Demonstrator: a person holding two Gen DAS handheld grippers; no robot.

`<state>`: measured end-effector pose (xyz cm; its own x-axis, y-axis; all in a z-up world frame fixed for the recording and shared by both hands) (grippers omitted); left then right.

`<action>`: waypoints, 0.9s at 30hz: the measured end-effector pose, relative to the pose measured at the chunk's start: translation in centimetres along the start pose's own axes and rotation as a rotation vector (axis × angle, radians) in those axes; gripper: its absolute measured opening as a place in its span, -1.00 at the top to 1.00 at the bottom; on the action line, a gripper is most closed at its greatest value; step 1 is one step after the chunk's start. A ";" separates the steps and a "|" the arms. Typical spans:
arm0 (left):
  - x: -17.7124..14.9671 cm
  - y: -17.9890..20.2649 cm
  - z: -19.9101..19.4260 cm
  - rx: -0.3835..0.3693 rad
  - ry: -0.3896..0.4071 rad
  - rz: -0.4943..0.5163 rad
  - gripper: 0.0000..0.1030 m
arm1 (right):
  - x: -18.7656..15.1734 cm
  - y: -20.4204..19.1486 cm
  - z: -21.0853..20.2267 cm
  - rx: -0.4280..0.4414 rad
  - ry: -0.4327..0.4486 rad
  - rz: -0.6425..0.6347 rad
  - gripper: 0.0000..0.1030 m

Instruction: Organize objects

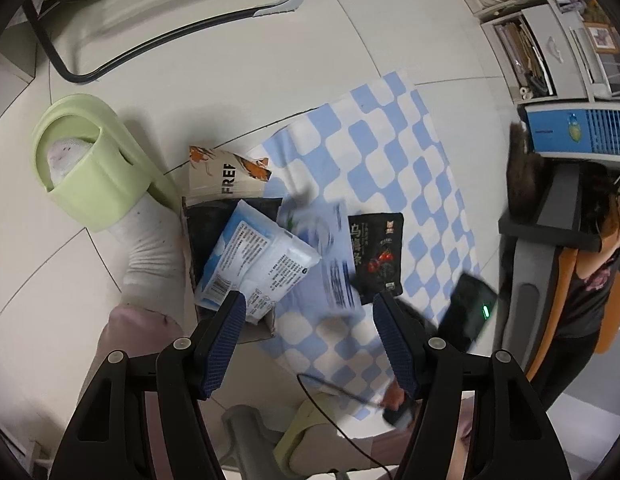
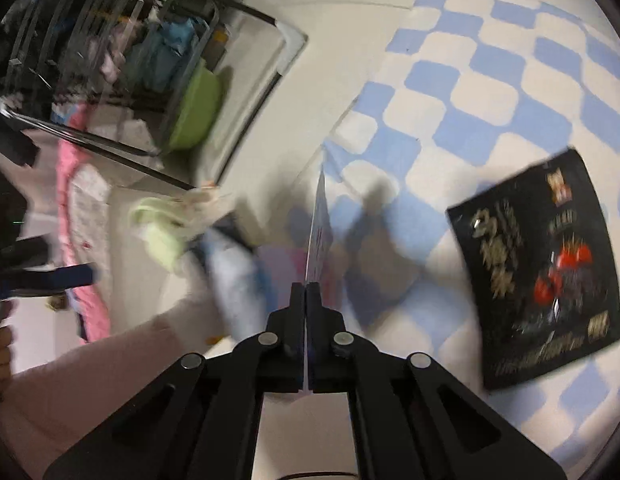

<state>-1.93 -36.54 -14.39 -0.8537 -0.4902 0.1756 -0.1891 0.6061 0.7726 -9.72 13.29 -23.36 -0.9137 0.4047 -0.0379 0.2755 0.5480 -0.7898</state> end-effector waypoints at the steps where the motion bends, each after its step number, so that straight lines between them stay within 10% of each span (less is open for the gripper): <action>1: 0.0 -0.2 0.0 0.001 0.007 -0.012 -0.25 | -0.8 0.0 -0.5 0.020 0.000 0.018 0.98; 13: -1.0 -2.7 -1.1 -0.035 0.063 -0.103 -0.25 | -6.2 -3.8 -8.2 0.188 0.116 0.098 0.97; 27: -1.5 -5.1 -2.4 -0.077 0.139 -0.180 -0.25 | -10.3 -10.5 -4.2 0.105 0.135 -0.038 0.94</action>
<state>1.45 -40.39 -17.12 -0.7332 -0.6712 0.1090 -0.2907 0.4543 0.8421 -1.99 6.45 -12.13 -0.8722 0.4841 0.0700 0.2026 0.4878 -0.8492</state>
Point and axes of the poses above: each gripper's, at about its wrist camera, not at the fingertips, and z roughly the way its jaws point, y to its right, x to its top, the point moved 1 cm from there along z, roughly the way its jaws point, and after that the axes turned 12 degrees about z, right-handed, at the moved point
